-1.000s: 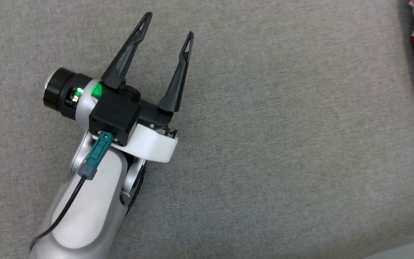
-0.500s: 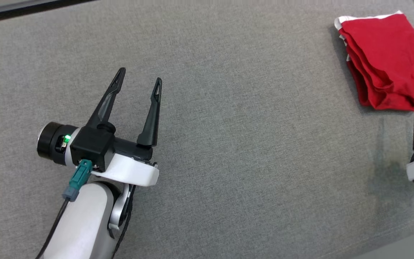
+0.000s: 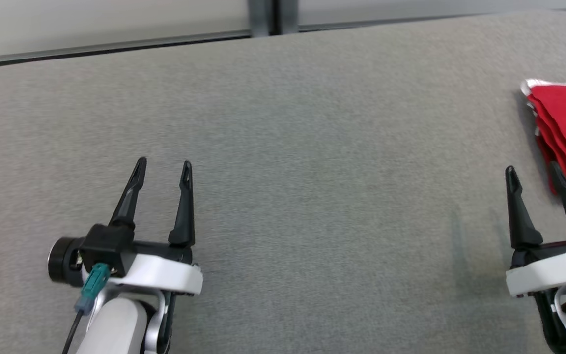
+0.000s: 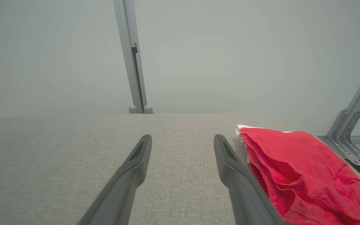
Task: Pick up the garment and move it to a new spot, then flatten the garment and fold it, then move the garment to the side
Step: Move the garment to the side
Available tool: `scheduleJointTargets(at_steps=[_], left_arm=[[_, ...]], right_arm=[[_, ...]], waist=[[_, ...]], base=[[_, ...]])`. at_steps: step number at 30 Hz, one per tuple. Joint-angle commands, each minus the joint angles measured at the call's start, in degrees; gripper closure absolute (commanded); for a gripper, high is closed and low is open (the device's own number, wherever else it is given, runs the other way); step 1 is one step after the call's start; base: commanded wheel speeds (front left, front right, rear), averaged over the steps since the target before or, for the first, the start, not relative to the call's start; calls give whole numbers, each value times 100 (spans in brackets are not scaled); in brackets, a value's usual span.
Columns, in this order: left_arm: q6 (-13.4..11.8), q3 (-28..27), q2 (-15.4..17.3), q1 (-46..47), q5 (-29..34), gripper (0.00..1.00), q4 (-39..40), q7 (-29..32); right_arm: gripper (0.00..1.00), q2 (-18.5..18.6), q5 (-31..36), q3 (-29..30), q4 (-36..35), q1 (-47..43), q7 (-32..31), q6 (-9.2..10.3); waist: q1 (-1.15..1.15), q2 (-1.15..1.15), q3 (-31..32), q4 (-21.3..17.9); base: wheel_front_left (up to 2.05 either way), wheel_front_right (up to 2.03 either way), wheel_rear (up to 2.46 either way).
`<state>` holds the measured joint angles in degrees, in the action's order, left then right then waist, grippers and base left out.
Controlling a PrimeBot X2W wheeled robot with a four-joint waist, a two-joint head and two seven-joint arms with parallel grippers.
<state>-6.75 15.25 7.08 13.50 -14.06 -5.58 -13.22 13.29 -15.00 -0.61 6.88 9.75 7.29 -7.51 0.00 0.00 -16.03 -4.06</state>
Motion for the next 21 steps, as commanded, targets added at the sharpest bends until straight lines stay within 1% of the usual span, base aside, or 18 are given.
scheduleJointTargets(at_steps=[1, 4, 9, 14, 21], left_arm=[[-74, -89, 62, -177, -59, 0, -35, -55], [-140, -211, 129, -383, -102, 0, -46, -83], [-157, -230, 217, -621, -134, 0, -48, -85], [-145, -229, 275, -874, -188, 0, -49, -15], [-149, -170, 335, -1255, -268, 0, -38, 89]], right_arm=[[0, -44, 94, 12, -224, -182, -202, 4], [0, -121, 184, 11, -488, -365, -415, 4], [0, -217, 227, 66, -715, -647, -600, 4], [0, -344, 272, 95, -897, -975, -766, 4], [0, -516, 286, 217, -1086, -1414, -928, 4]], waist=[[0, 0, 341, 443], [0, 0, 506, 622], [0, 0, 758, 771], [0, 0, 1043, 782], [0, 0, 1456, 684]], base=[[0, 0, 0], [0, 0, 0], [0, 0, 0], [0, 0, 0], [0, 0, 0]])
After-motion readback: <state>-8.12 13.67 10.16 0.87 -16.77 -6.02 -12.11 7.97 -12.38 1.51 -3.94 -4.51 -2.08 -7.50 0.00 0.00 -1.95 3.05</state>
